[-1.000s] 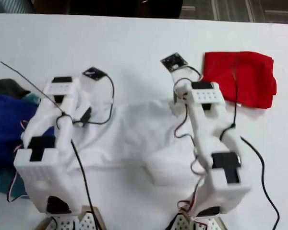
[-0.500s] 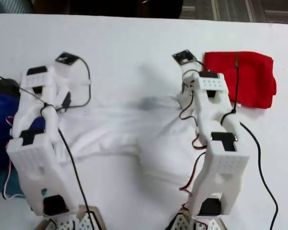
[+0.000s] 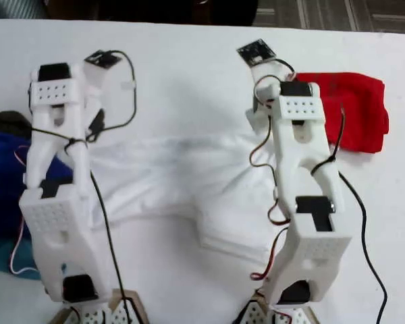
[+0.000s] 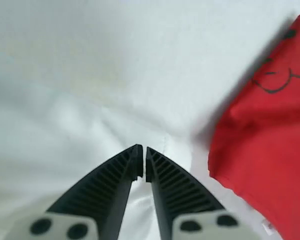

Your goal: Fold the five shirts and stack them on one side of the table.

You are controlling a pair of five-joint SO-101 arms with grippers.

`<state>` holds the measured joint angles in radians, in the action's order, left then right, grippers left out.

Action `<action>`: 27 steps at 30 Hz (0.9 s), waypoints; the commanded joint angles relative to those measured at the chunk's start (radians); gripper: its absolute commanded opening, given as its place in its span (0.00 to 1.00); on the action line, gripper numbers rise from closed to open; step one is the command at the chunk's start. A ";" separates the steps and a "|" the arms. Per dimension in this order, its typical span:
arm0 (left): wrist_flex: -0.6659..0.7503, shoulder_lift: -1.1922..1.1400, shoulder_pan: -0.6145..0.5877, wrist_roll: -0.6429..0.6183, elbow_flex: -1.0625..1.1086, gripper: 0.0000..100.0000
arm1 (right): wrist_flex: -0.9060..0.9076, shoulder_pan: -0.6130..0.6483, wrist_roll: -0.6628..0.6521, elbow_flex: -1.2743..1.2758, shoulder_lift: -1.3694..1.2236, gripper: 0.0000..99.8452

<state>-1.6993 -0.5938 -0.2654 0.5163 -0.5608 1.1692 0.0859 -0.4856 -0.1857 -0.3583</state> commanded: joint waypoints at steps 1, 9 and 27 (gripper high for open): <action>-0.077 0.021 0.017 -0.003 -0.030 0.03 | -0.033 -0.004 0.006 -0.041 -0.019 0.02; -0.034 0.058 -0.003 0.011 0.239 0.03 | -0.120 -0.013 0.006 -0.044 -0.176 0.02; 0.502 0.586 -0.074 0.135 1.087 0.03 | -0.110 -0.110 -0.002 -0.044 -0.186 0.02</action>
<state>-1.2114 -0.0598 -0.3099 0.6513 0.5470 1.0648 0.0031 -0.4841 -0.1949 -0.6038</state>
